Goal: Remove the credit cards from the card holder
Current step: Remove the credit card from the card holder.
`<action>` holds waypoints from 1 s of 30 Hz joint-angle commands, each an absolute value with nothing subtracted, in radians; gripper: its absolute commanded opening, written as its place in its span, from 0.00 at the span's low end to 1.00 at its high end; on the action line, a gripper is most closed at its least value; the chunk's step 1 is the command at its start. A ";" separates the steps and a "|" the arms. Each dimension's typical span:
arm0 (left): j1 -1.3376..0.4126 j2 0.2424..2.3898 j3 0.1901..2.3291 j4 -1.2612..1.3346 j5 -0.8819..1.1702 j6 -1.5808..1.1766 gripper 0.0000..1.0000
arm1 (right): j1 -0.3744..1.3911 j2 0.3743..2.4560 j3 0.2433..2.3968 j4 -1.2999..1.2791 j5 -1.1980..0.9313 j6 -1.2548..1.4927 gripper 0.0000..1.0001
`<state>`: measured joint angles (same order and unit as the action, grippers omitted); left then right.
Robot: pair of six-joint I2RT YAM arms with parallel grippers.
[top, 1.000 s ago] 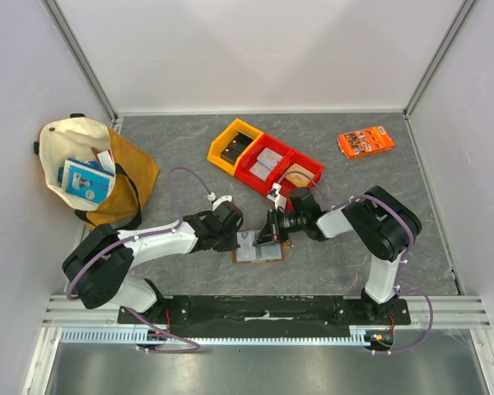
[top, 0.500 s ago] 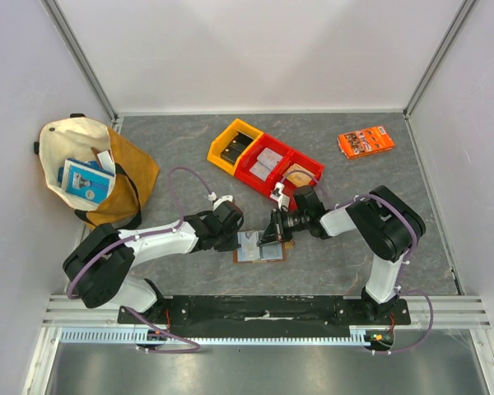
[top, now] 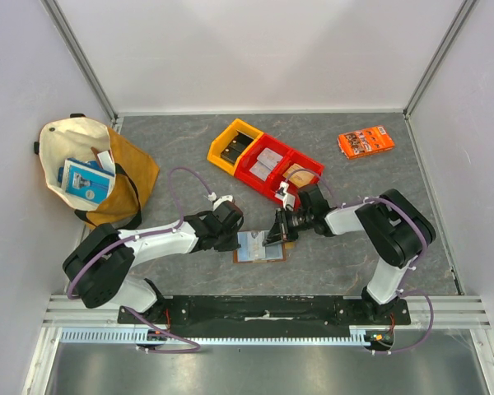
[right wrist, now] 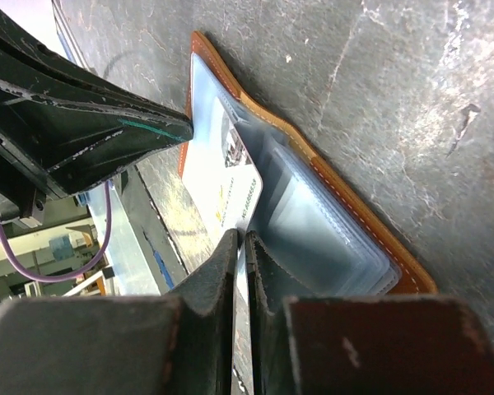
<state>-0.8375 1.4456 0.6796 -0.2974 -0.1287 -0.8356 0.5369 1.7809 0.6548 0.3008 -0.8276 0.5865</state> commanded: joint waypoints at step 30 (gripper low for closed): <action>-0.839 1.468 0.592 -0.385 -0.141 -0.795 0.02 | 0.436 1.669 0.621 0.256 -0.706 0.577 0.00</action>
